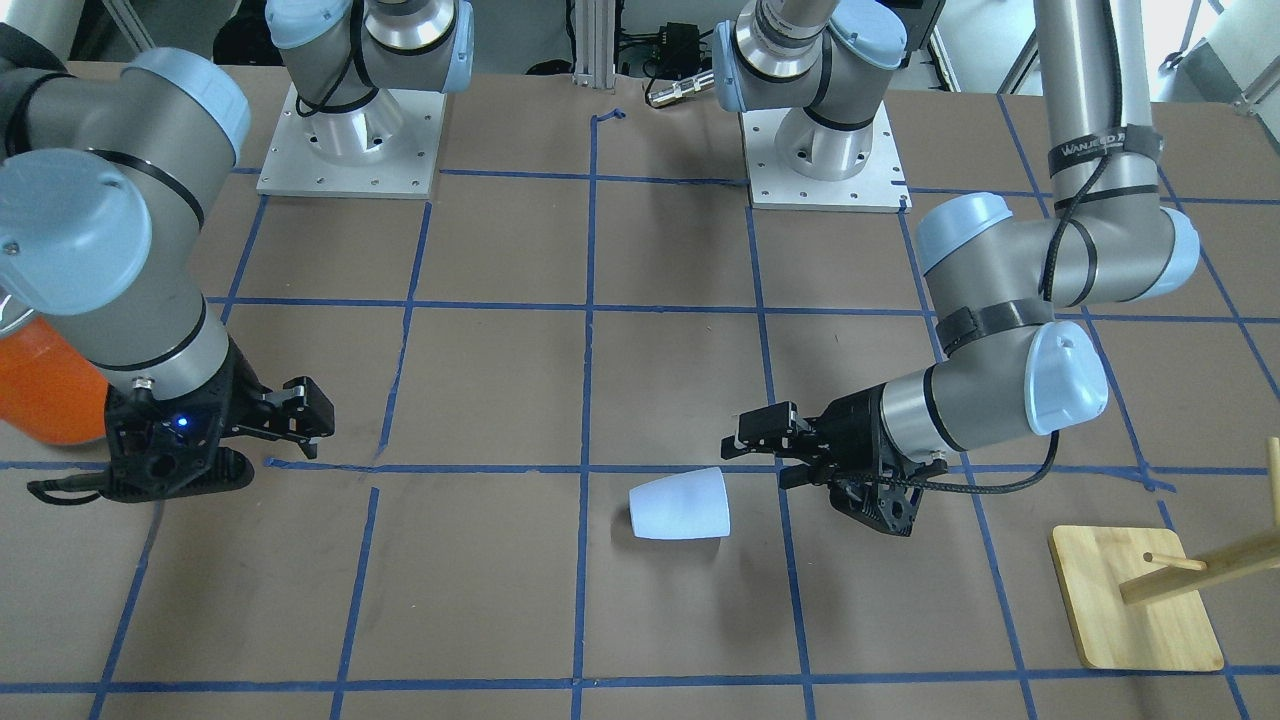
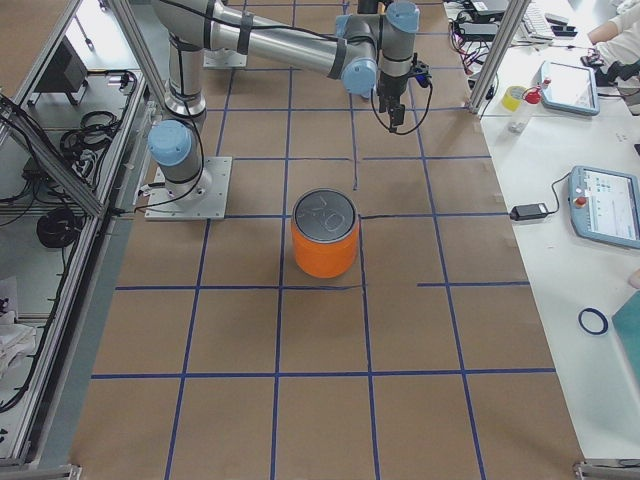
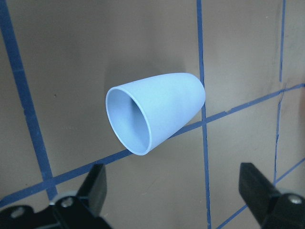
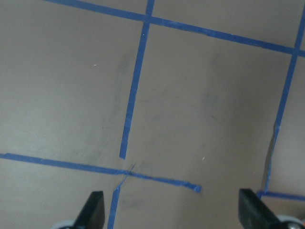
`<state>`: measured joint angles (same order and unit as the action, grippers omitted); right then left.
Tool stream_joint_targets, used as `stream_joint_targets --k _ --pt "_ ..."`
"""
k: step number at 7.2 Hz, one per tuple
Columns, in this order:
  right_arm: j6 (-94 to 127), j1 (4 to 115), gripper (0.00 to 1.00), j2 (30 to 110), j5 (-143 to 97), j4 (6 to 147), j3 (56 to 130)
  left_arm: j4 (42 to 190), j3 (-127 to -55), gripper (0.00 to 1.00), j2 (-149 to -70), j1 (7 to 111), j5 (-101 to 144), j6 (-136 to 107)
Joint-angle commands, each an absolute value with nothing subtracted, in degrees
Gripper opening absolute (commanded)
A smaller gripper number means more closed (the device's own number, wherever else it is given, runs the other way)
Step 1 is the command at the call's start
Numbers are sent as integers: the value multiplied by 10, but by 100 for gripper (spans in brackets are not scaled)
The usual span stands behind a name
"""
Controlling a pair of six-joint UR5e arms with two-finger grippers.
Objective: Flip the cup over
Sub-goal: 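Grasp the cup's closed end with the left gripper while the right arm withdraws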
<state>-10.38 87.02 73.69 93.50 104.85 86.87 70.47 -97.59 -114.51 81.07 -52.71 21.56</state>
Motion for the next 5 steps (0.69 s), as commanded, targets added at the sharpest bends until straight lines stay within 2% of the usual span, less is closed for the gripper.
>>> stream_joint_targets --k 1,2,4,5 --pt "29 874 100 825 933 978 861 695 -976 100 -1194 808 -439 228" --pt "32 893 100 844 922 970 860 692 -978 100 -1213 808 -391 230" --pt "47 896 100 825 860 955 867 693 -979 100 -1237 809 -365 227" --pt "47 896 100 821 866 950 869 693 -979 75 -1246 810 -318 224"
